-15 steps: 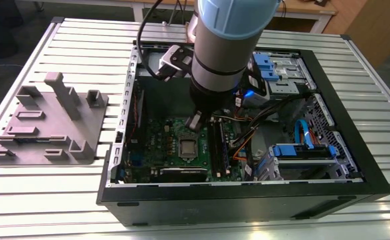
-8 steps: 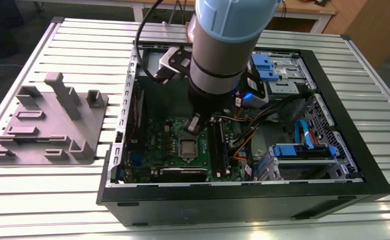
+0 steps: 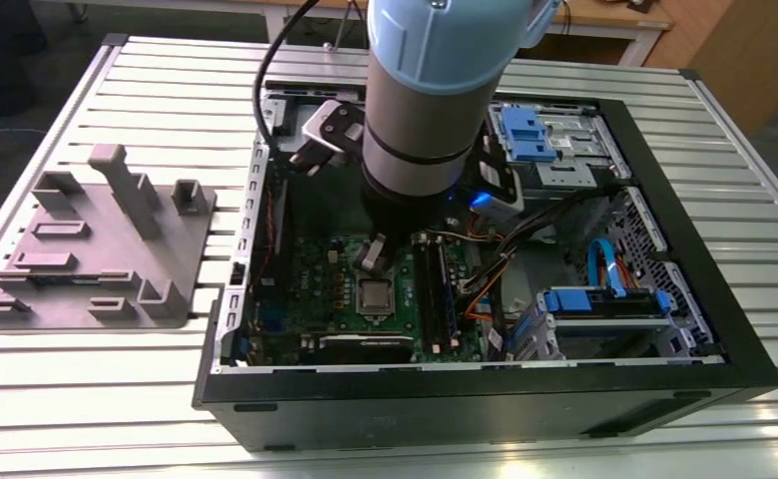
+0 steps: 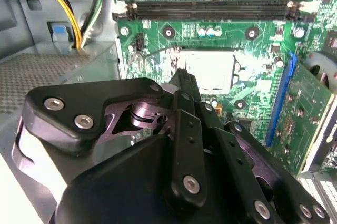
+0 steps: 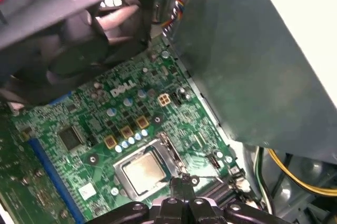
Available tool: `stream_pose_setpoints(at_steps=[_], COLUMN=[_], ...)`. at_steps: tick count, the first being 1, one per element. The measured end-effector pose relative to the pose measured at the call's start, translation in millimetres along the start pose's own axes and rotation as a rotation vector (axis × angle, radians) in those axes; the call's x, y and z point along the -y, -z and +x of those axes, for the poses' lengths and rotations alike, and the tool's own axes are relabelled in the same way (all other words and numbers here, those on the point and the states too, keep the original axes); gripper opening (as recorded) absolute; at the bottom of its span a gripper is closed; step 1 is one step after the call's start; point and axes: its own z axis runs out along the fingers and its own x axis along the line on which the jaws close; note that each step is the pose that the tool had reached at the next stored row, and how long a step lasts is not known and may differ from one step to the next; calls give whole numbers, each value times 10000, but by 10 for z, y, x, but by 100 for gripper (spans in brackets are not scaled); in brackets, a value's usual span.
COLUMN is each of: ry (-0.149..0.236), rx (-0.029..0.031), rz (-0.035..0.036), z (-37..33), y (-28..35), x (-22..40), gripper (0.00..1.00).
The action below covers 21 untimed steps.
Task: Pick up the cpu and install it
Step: 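Close the cpu cover, then install the first cpu locking lever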
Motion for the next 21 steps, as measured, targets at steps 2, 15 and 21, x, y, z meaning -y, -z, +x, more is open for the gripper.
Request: stream_pose_setpoints(at_steps=[2, 15, 21], ry=[1, 1, -1], rx=[-2, -2, -8], rz=[0, 1, -10], z=[5, 16, -41], y=[-2, -5, -5], x=[-7, -22, 69], gripper=[10, 10, 10])
